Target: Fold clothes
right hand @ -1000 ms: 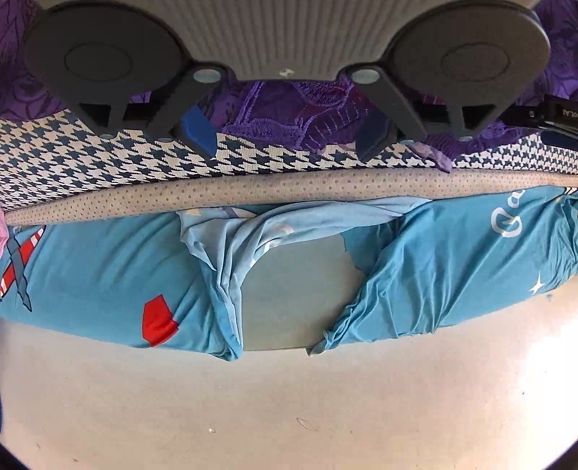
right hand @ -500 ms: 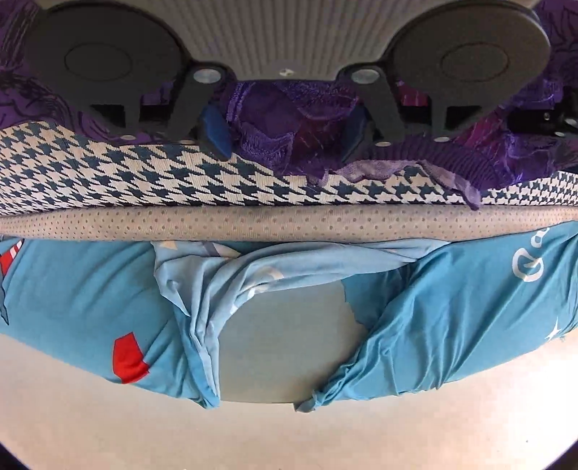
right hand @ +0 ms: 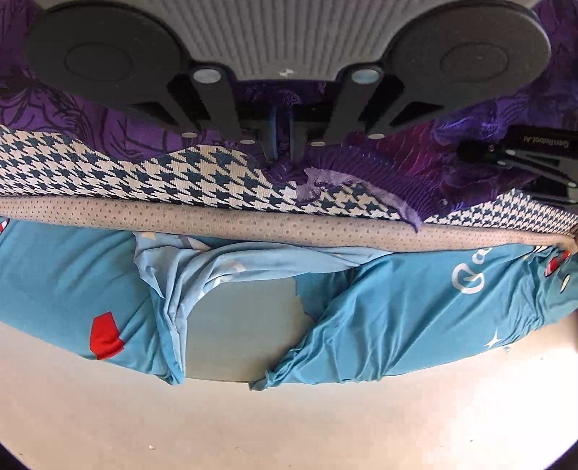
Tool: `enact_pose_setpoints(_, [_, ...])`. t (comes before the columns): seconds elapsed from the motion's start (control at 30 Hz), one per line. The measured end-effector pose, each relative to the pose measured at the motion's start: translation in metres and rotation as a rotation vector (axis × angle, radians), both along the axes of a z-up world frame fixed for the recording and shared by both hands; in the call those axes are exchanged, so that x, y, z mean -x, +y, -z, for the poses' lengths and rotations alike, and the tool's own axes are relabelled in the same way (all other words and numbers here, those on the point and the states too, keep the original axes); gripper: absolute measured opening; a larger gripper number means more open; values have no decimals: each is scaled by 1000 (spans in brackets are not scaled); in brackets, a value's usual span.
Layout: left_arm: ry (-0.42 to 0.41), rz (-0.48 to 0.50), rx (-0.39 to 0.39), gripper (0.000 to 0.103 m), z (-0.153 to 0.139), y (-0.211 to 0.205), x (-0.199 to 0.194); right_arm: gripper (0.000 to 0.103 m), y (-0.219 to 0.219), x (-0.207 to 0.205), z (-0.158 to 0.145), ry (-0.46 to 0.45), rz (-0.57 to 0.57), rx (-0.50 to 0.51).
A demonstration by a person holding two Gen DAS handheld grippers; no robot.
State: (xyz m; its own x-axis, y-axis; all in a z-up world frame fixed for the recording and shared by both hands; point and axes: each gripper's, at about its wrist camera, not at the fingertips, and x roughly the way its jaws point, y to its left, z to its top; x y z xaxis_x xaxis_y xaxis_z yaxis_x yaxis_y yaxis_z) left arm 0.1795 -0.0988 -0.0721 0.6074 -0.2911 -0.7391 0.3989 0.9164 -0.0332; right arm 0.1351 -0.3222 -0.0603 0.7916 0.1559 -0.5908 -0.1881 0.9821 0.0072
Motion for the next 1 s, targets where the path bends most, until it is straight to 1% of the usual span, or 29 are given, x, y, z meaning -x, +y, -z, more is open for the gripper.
enact_pose_setpoints(0.13, [0, 36, -10, 36, -2, 2, 14, 8, 2, 14, 5, 33, -64, 13])
enact_pose_setpoints(0.17, [0, 48, -13, 34, -3, 1, 17, 8, 2, 16, 7, 42, -75, 16])
enact_pose_setpoints(0.27, [15, 82, -25, 34, -4, 0, 31, 8, -1, 23, 12, 56, -93, 7])
enact_pose_setpoints(0.37, [20, 93, -31, 34, -2, -3, 45, 8, -4, 26, 10, 68, -103, -2])
enact_pose_setpoints(0.43, [12, 100, -47, 35, -1, -7, 53, 9, -4, 27, 8, 68, -113, 6])
enact_pose_setpoints(0.47, [6, 102, -56, 35, -1, -9, 56, 11, -3, 27, 6, 68, -118, 10])
enact_pose_setpoints(0.5, [-1, 103, -65, 37, -1, -10, 58, 11, -3, 27, 5, 65, -121, 13])
enact_pose_setpoints(0.57, [-5, 97, -61, 39, 0, -9, 58, 13, -3, 26, 0, 34, -112, 11])
enact_pose_setpoints(0.63, [1, 80, -32, 44, 0, -4, 53, 18, -2, 24, -4, 3, -104, 9])
enact_pose_setpoints(0.7, [10, 45, 16, 59, -1, 2, 45, 37, -2, 22, -8, -26, -96, 8])
enact_pose_setpoints(0.73, [17, 31, 43, 62, -2, 5, 41, 41, -1, 20, -8, -37, -96, 7])
enact_pose_setpoints(0.77, [22, 21, 66, 69, -3, 8, 37, 45, 1, 17, -9, -47, -95, 8])
enact_pose_setpoints(0.8, [21, 13, 79, 76, -4, 9, 34, 47, 2, 14, -8, -52, -92, 14])
enact_pose_setpoints(0.9, [11, -4, 86, 85, -3, 10, 25, 51, 6, 5, -2, -36, -96, 13])
enact_pose_setpoints(1.0, [21, -14, 86, 88, 1, 8, 16, 54, 8, -4, 6, 2, -111, 28])
